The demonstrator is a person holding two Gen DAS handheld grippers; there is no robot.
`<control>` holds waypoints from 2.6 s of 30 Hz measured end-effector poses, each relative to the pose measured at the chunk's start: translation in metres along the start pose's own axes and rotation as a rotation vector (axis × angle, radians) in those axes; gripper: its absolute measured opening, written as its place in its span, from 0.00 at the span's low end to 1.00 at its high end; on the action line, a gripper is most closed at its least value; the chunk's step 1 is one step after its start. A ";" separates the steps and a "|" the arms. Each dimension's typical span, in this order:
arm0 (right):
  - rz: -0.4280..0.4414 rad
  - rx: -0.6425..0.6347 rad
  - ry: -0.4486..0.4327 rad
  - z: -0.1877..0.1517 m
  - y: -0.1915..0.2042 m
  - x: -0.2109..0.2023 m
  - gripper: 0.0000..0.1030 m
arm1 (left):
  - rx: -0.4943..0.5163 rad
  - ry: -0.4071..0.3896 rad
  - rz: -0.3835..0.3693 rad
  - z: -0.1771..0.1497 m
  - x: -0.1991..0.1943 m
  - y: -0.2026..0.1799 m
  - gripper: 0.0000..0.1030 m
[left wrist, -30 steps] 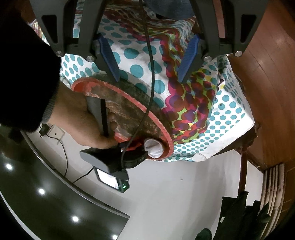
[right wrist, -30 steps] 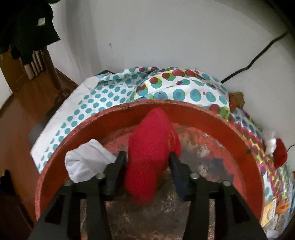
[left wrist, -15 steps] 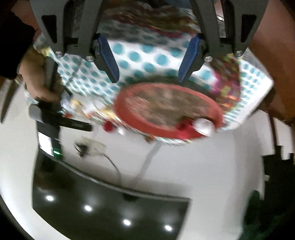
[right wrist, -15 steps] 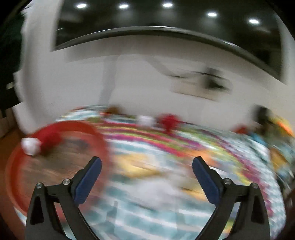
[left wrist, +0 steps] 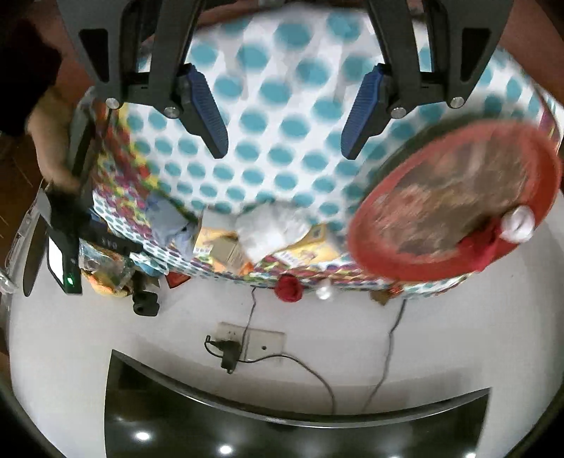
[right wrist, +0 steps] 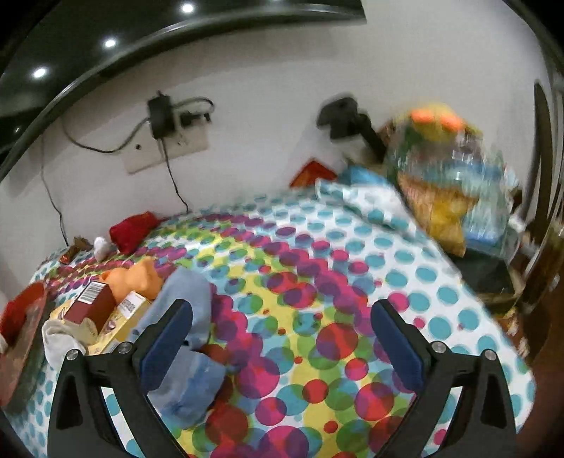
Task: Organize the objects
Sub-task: 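Grasp the white cloth sock near the boxes with the left gripper, then carry the white sock into the red tray and release it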
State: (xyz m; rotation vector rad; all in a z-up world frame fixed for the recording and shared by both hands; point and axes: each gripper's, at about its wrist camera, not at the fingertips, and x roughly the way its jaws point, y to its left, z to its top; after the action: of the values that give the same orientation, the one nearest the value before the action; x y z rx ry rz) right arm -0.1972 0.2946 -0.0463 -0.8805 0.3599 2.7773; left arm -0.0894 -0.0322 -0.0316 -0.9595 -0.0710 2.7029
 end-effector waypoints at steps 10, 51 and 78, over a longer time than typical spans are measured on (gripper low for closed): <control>0.079 0.177 0.043 -0.004 -0.033 0.011 0.98 | 0.038 0.114 0.092 0.058 0.112 -0.032 0.66; 0.109 0.176 0.126 -0.006 -0.028 0.025 0.99 | 0.023 0.024 0.147 0.125 0.035 0.010 0.31; 0.105 0.178 0.136 -0.006 -0.028 0.026 0.99 | -0.238 0.108 0.496 0.063 -0.013 0.236 0.32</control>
State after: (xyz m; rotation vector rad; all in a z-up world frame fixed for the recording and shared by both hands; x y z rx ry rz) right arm -0.2076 0.3223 -0.0713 -1.0352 0.6835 2.7311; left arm -0.1750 -0.2604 -0.0063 -1.3439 -0.1544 3.1344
